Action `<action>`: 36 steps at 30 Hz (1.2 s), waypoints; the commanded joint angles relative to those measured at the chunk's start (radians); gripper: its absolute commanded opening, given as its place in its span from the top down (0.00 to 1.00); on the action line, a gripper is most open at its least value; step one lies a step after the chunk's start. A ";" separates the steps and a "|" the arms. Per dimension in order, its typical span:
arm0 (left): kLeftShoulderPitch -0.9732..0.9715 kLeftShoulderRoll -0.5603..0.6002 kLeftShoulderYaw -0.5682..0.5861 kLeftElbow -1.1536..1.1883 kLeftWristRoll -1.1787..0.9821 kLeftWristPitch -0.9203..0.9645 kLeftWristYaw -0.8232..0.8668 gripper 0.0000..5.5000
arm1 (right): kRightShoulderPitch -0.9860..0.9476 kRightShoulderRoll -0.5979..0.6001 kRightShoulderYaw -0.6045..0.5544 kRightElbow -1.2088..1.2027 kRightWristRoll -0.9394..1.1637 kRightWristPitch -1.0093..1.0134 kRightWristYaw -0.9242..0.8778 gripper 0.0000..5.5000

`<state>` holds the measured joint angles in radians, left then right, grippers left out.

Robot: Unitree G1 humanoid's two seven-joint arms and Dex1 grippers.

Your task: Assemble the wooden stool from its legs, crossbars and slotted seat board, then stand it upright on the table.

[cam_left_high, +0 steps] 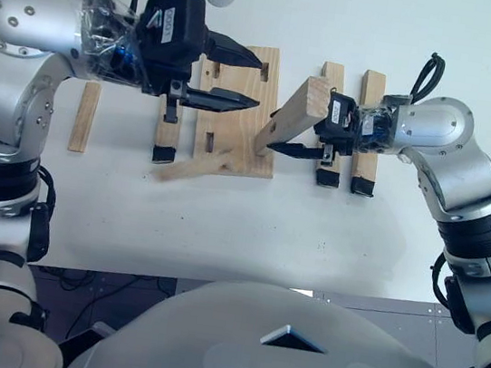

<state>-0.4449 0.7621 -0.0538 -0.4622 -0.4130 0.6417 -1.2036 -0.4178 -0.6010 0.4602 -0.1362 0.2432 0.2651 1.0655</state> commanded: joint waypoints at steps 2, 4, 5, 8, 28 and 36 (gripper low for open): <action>0.019 0.029 0.005 -0.003 -0.018 0.002 0.030 0.49 | 0.062 -0.040 0.036 0.044 -0.070 0.035 0.018 0.63; 0.037 0.035 0.004 0.010 -0.012 -0.011 0.042 0.43 | 0.063 -0.039 0.029 0.053 -0.070 0.033 0.015 0.63; 0.049 0.039 0.009 0.014 -0.014 -0.014 0.046 0.42 | 0.064 -0.039 0.025 0.059 -0.070 0.031 0.012 0.63; 0.114 0.103 0.050 0.015 -0.038 -0.008 0.007 0.42 | 0.059 -0.039 0.012 0.068 -0.064 0.033 0.013 0.63; 0.921 0.203 0.298 0.148 0.114 -0.207 0.077 0.42 | 0.312 -0.204 -0.373 -0.197 0.058 0.143 -0.042 0.38; 0.892 0.166 0.244 0.266 0.172 -0.285 0.131 0.42 | 0.312 -0.191 -0.353 -0.205 0.049 0.148 -0.060 0.38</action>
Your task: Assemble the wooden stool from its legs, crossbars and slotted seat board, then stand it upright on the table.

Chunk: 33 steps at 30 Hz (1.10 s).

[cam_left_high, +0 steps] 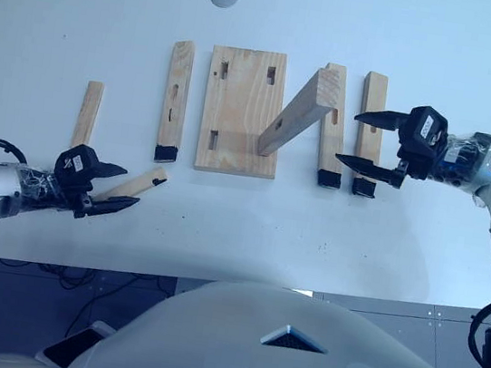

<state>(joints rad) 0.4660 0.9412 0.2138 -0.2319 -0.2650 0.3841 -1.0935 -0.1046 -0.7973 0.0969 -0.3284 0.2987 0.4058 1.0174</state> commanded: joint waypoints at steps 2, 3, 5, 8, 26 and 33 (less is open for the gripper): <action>-0.018 -0.024 -0.041 0.048 0.031 -0.036 0.031 0.46 | -0.005 0.007 0.018 -0.010 -0.012 0.008 -0.015 0.38; -0.011 -0.028 -0.052 0.052 0.037 -0.042 0.033 0.50 | -0.007 0.007 0.020 -0.008 -0.014 0.008 -0.017 0.38; 0.003 -0.028 -0.078 0.066 0.061 -0.071 0.037 0.55 | -0.006 0.007 0.023 -0.008 -0.014 0.009 -0.023 0.38; 0.009 -0.017 -0.110 0.106 0.110 -0.136 0.046 0.63 | 0.011 0.006 0.028 -0.018 -0.017 0.008 -0.033 0.38; -0.640 -0.006 0.061 0.020 -0.291 -0.039 0.089 0.77 | -0.243 0.095 -0.143 0.223 0.046 -0.047 -0.157 0.38; -1.128 -0.393 -0.146 0.244 -0.019 -0.290 0.483 0.77 | -0.591 0.519 -0.395 0.191 0.710 0.324 -0.654 0.38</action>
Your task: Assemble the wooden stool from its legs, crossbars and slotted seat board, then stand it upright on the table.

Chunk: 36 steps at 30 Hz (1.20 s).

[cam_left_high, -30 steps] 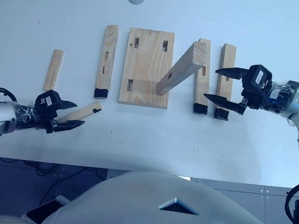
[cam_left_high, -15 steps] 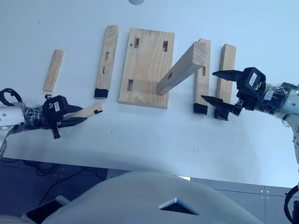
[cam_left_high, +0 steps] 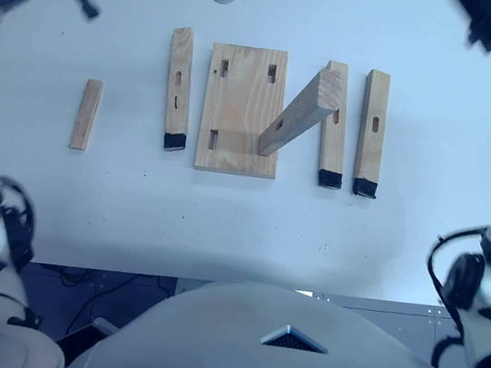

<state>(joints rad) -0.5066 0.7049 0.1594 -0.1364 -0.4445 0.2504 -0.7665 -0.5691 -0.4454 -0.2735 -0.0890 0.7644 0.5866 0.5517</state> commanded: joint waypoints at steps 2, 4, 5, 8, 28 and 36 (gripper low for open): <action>-0.200 -0.222 -0.117 0.216 0.205 -0.221 0.199 0.77 | -0.170 0.244 -0.002 -0.070 0.331 0.190 -0.281 0.38; -0.227 -0.280 -0.145 0.262 0.236 -0.279 0.218 0.77 | -0.194 0.310 0.051 -0.100 0.349 0.203 -0.332 0.38; -0.231 -0.303 -0.147 0.268 0.238 -0.293 0.227 0.77 | -0.201 0.330 0.090 -0.104 0.323 0.202 -0.344 0.38; -0.270 -0.399 -0.043 0.274 0.091 -0.143 0.339 0.77 | -0.190 0.336 0.212 -0.113 0.189 0.167 -0.333 0.38; -0.375 -0.918 0.372 0.163 -0.967 0.249 1.292 0.77 | -0.109 0.454 0.461 0.071 -0.509 -0.442 -0.313 0.38; -0.339 -0.903 0.283 0.111 -1.047 0.215 1.335 0.77 | -0.125 0.476 0.472 0.147 -0.583 -0.523 -0.303 0.38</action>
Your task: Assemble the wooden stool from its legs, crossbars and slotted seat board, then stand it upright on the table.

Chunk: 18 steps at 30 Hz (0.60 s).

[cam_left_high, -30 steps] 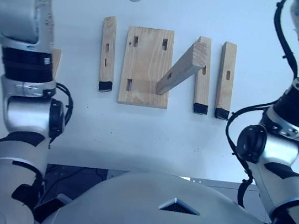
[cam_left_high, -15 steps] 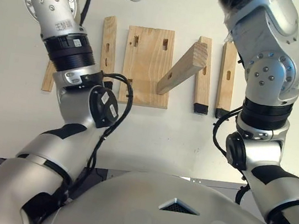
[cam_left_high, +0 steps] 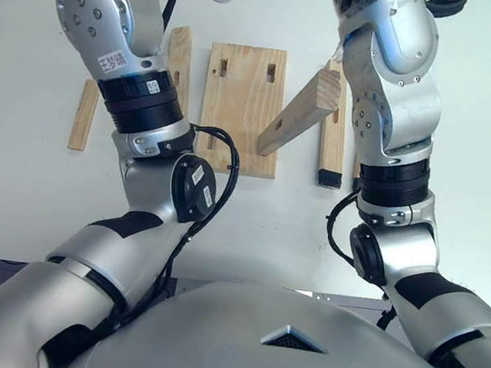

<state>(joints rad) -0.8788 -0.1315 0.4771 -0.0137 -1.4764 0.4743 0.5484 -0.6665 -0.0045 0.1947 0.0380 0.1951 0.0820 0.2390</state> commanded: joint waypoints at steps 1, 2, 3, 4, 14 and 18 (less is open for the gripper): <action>0.039 -0.065 -0.046 -0.012 -0.017 -0.011 0.021 0.77 | -0.034 0.039 0.004 0.027 -0.018 -0.022 0.011 0.38; 0.045 -0.062 -0.057 -0.011 -0.015 -0.010 0.020 0.77 | -0.040 0.044 0.002 0.033 -0.021 -0.027 0.011 0.38; 0.051 -0.059 -0.067 -0.009 -0.013 -0.011 0.022 0.77 | -0.045 0.049 0.001 0.037 -0.025 -0.031 0.013 0.41; 0.057 -0.057 -0.075 -0.009 -0.014 -0.012 0.021 0.77 | -0.050 0.053 0.000 0.040 -0.029 -0.036 0.013 0.45; 0.076 -0.047 -0.109 -0.015 -0.031 -0.039 0.022 0.77 | -0.072 0.057 -0.007 0.068 -0.058 -0.054 0.015 0.76; 0.078 -0.042 -0.117 -0.019 -0.038 -0.047 0.022 0.77 | -0.075 0.055 -0.007 0.076 -0.067 -0.060 0.014 0.87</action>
<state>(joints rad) -0.8210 -0.1300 0.3772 -0.0242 -1.5063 0.4261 0.5593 -0.7164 0.0320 0.1859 0.1073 0.1406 0.0316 0.2403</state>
